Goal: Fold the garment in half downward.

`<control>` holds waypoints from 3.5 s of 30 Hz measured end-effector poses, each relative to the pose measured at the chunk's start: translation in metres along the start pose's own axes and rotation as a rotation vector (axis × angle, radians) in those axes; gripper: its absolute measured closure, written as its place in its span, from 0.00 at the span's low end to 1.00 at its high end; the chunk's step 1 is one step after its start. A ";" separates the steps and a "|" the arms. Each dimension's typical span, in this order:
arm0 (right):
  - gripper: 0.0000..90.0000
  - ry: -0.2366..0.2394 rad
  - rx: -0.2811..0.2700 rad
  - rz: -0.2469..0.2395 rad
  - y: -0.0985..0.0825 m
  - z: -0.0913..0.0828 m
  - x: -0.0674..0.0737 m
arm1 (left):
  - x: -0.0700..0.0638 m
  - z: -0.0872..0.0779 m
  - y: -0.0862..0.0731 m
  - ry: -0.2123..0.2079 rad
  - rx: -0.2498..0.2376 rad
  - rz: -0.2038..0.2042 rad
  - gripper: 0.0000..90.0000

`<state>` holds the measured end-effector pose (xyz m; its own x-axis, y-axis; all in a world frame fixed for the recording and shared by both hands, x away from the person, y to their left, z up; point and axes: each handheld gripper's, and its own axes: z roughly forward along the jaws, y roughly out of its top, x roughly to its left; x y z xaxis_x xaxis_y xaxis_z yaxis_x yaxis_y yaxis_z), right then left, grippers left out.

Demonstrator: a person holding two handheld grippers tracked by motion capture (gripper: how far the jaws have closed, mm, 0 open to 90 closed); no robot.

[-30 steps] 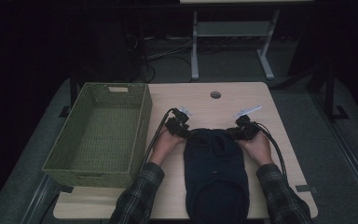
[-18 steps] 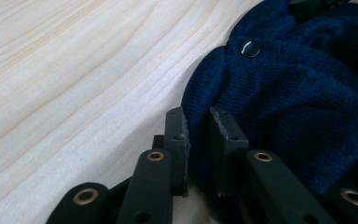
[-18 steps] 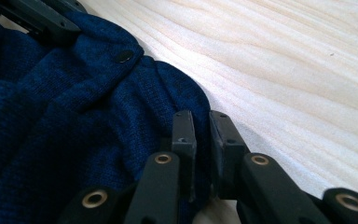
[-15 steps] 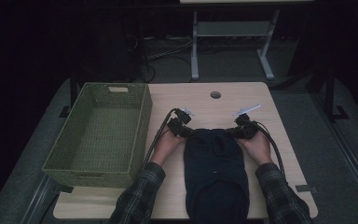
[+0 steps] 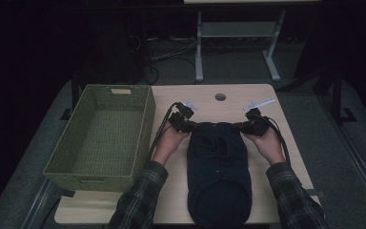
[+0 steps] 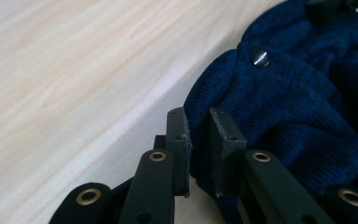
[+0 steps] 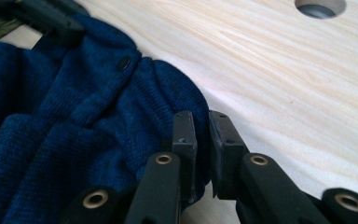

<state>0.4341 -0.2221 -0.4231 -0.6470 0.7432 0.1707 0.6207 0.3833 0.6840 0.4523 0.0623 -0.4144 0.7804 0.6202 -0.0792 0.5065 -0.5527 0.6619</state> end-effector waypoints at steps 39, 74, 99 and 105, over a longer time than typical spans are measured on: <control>0.91 -0.122 -0.154 -0.117 0.056 -0.058 0.016 | -0.012 -0.055 0.057 0.169 -0.130 0.161 0.88; 0.89 -0.065 -0.188 -0.214 -0.026 -0.068 0.076 | -0.068 -0.081 -0.024 0.033 -0.190 0.163 0.85; 0.86 0.056 -0.114 -0.206 -0.096 -0.073 0.107 | -0.107 -0.071 -0.082 -0.108 -0.078 0.152 0.83; 0.85 0.075 -0.096 -0.200 -0.110 -0.073 0.114 | -0.115 -0.068 -0.094 -0.135 -0.057 0.148 0.82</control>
<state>0.2595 -0.2196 -0.4267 -0.7862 0.6135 0.0742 0.4339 0.4626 0.7731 0.2897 0.0811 -0.4168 0.8889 0.4520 -0.0750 0.3641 -0.5973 0.7146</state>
